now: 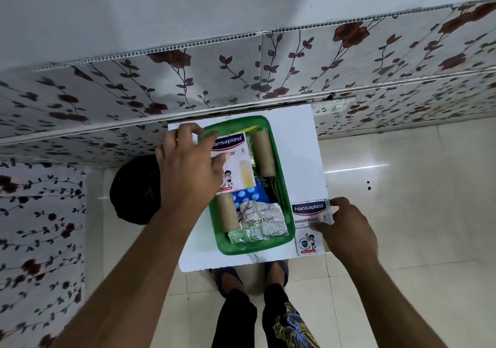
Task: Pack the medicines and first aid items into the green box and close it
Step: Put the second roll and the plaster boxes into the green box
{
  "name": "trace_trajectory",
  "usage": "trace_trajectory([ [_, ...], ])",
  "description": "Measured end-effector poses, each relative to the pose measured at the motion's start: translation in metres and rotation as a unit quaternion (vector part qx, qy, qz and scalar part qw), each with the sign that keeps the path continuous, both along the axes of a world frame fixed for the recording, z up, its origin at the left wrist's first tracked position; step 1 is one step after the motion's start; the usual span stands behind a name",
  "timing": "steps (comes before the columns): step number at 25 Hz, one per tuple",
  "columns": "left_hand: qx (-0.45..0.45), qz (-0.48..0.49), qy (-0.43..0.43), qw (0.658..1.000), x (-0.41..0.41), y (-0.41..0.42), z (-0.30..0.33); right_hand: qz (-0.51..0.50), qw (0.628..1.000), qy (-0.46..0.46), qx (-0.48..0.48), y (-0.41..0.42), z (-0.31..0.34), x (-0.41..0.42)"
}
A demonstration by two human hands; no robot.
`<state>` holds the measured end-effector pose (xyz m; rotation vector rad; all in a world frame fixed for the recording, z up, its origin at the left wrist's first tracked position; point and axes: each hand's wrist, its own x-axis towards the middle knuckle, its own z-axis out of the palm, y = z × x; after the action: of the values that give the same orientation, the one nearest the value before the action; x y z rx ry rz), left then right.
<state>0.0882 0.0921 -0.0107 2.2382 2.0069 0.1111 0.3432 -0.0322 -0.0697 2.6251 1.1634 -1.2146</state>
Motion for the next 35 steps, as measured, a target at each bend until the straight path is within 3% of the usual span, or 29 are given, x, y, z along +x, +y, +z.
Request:
trace_trajectory([
  [5,-0.044,-0.063,0.077,0.994,-0.013,-0.01,-0.014,-0.009,1.0,-0.019,0.004,0.003,0.005,0.003],
  [9,-0.039,-0.048,0.063,0.996,-0.006,-0.008,-0.015,-0.037,0.998,-0.022,0.043,0.007,0.025,0.007],
  [13,-0.003,0.004,-0.046,0.999,-0.014,-0.01,-0.007,-0.147,0.969,0.05,0.192,0.027,0.088,0.017],
  [15,0.017,0.049,-0.132,0.99,-0.022,-0.017,-0.007,-0.18,0.936,0.155,0.26,0.041,0.12,0.007],
  [17,0.029,0.084,-0.195,0.977,-0.029,-0.026,-0.009,-0.136,0.934,0.25,0.218,0.054,0.13,-0.023],
  [18,0.027,0.099,-0.213,0.972,-0.031,-0.03,-0.011,-0.088,0.946,0.255,0.178,0.057,0.124,-0.04],
  [20,0.011,0.122,-0.236,0.964,-0.037,-0.04,-0.014,0.014,0.973,0.198,0.116,0.059,0.103,-0.071],
  [23,-0.01,0.118,-0.26,0.958,-0.046,-0.053,-0.02,0.124,0.985,0.068,0.099,0.055,0.086,-0.092],
  [26,-0.018,0.112,-0.27,0.956,-0.051,-0.062,-0.022,0.217,0.958,-0.057,0.18,0.043,0.092,-0.097],
  [28,-0.027,0.122,-0.277,0.953,-0.053,-0.065,-0.024,0.268,0.934,-0.076,0.224,0.034,0.088,-0.103],
  [30,-0.04,0.13,-0.288,0.948,-0.054,-0.065,-0.027,0.325,0.921,-0.082,0.199,0.029,0.08,-0.112],
  [32,-0.061,0.142,-0.321,0.934,-0.053,-0.065,-0.03,0.326,0.924,-0.055,0.192,0.027,0.073,-0.112],
  [35,-0.134,0.197,-0.364,0.9,-0.051,-0.062,-0.038,0.161,0.949,-0.009,0.272,0.031,0.075,-0.092],
])
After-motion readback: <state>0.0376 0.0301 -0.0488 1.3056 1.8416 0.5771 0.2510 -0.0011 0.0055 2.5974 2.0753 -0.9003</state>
